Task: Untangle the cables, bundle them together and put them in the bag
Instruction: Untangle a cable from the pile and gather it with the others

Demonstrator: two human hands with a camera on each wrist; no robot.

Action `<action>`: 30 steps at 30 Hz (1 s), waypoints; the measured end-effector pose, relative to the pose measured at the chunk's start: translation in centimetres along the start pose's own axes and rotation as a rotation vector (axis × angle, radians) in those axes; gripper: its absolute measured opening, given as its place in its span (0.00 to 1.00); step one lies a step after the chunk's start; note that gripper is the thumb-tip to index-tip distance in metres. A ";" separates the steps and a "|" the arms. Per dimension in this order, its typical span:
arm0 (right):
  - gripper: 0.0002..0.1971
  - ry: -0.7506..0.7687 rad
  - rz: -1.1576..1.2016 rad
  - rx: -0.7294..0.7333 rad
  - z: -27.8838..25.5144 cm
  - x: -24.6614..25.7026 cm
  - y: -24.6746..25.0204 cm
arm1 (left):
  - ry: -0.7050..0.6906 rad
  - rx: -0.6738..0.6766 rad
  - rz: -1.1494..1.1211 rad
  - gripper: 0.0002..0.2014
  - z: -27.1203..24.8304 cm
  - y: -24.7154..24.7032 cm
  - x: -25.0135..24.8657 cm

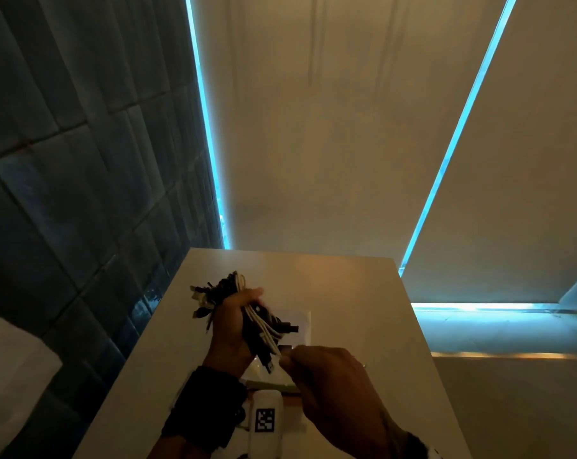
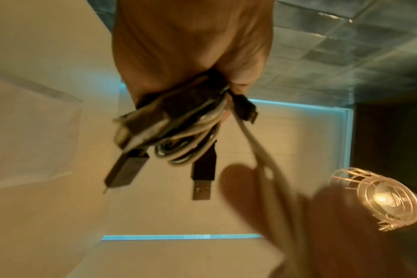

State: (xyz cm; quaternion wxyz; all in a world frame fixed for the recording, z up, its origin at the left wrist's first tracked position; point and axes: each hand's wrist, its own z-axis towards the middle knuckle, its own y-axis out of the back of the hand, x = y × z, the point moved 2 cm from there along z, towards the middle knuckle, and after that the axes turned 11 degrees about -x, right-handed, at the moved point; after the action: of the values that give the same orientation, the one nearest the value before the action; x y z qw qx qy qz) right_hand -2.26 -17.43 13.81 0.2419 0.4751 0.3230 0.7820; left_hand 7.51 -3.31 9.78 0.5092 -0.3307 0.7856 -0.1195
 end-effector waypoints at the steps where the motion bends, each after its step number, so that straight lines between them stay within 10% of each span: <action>1: 0.09 -0.038 0.059 0.030 -0.3 -0.5 -0.2 | -0.006 0.010 -0.028 0.11 0.3 0.2 -0.2; 11: 0.09 -0.480 0.534 0.439 -1.1 -5.7 0.1 | 0.122 0.288 -0.145 0.15 -1.0 -0.9 -1.2; 18: 0.06 -0.382 0.363 0.399 1.2 -6.6 2.4 | 0.206 0.564 0.191 0.15 -3.6 -1.6 0.0; 30: 0.03 -0.260 0.335 0.074 3.5 -4.4 3.5 | 0.078 0.444 0.592 0.13 -5.2 -2.0 0.8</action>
State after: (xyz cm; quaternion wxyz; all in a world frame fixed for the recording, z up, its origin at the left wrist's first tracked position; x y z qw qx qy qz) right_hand 2.48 -21.83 14.99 0.1306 0.6277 0.2342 0.7308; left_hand 3.49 -6.06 12.65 0.5508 0.0343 0.8208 -0.1470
